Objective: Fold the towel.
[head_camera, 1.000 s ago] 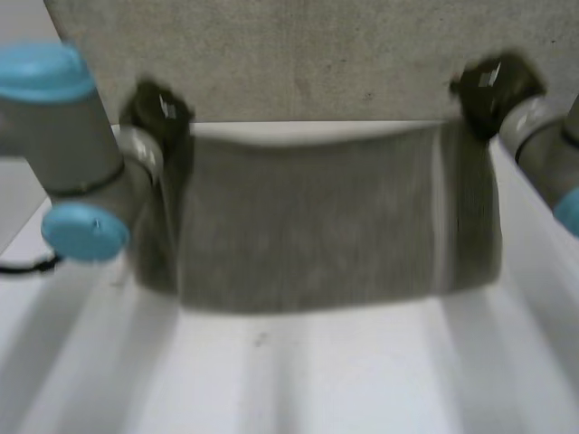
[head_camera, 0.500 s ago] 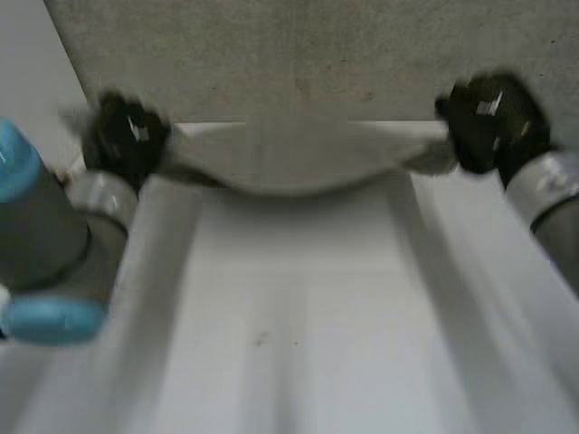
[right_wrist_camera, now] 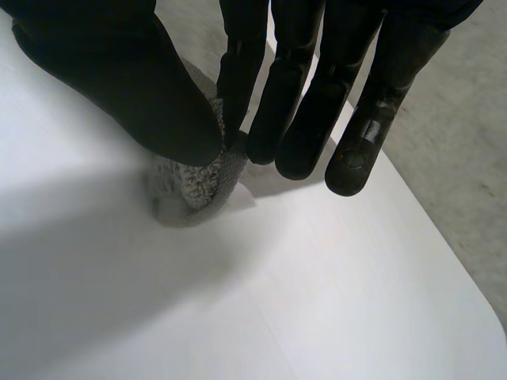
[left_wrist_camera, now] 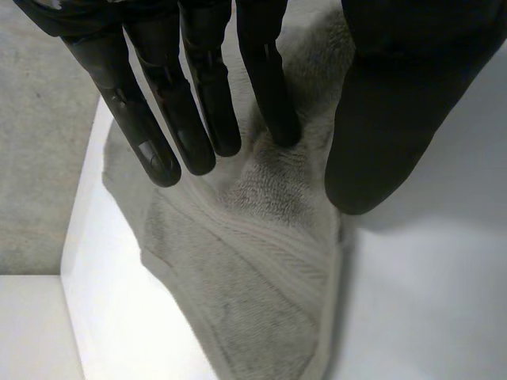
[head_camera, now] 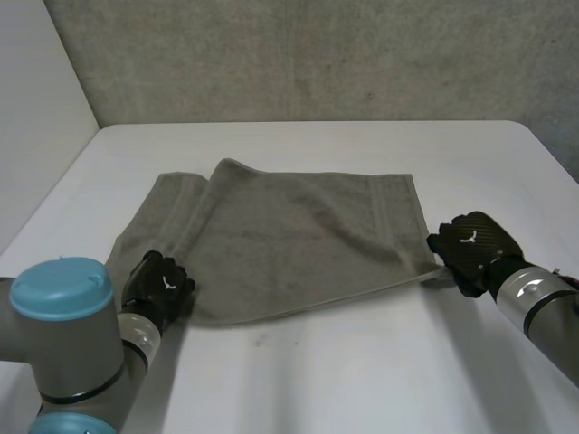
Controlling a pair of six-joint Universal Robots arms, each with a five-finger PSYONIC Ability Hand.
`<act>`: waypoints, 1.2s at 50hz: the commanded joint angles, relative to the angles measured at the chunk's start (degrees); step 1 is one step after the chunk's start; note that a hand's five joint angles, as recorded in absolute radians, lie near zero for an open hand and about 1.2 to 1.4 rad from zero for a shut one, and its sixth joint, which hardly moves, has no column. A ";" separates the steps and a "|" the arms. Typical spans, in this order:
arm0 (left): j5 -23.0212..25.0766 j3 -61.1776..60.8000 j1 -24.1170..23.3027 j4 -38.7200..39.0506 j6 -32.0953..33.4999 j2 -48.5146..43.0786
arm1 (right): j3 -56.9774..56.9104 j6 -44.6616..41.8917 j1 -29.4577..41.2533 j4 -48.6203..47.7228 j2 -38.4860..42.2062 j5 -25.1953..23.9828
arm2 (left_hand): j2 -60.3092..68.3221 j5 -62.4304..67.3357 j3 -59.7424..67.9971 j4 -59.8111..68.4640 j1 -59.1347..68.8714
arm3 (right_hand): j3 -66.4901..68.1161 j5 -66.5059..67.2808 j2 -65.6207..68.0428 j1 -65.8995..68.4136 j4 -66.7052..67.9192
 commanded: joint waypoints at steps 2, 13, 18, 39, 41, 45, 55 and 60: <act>3.52 -1.39 4.15 -0.04 -1.80 6.17 | -0.23 2.12 -2.95 -0.23 0.23 0.61 | -7.37 -7.64 -7.44 -7.65 -7.58 | 11.87 13.53 12.78 25.35 11.63; 13.36 -2.70 11.70 -4.86 -13.92 9.53 | -0.14 2.64 -3.92 -0.23 0.32 0.61 | -6.89 -7.16 -6.96 -7.17 -7.10 | 11.87 13.53 12.78 25.35 11.63; 17.67 -3.85 13.99 -8.21 -16.13 9.53 | -0.32 4.22 -4.18 -0.23 0.41 0.35 | -5.21 -5.48 -5.28 -5.48 -5.42 | 11.87 13.53 12.78 25.35 11.63; 20.05 -5.69 18.22 -6.64 -21.85 8.39 | 0.74 4.40 -3.83 -0.32 0.41 -0.18 | -10.75 -11.02 -10.82 -11.02 -10.96 | 11.87 13.53 12.78 25.35 11.63; 20.14 -5.96 18.65 -6.20 -21.85 8.30 | 0.74 4.40 -3.83 -0.32 0.41 -0.18 | -10.75 -11.03 -10.83 -11.03 -10.96 | 11.87 13.53 12.78 25.35 11.63; 20.14 -6.75 19.54 -5.23 -21.76 7.95 | 0.83 4.49 -3.75 -0.41 0.41 -0.18 | -10.25 -10.53 -10.33 -10.53 -10.46 | 11.87 13.53 12.78 25.35 11.63; 19.97 -6.40 19.45 -2.59 -21.14 5.75 | 1.44 4.40 -3.66 -1.02 0.41 -0.27 | -8.23 -8.50 -8.30 -8.51 -8.44 | 11.87 13.53 12.78 25.35 11.63; 20.05 -5.96 19.45 -2.50 -21.14 4.52 | 1.62 4.40 -3.66 -1.02 0.41 -0.44 | -7.23 -7.50 -7.30 -7.50 -7.44 | 11.87 13.53 12.78 25.35 11.63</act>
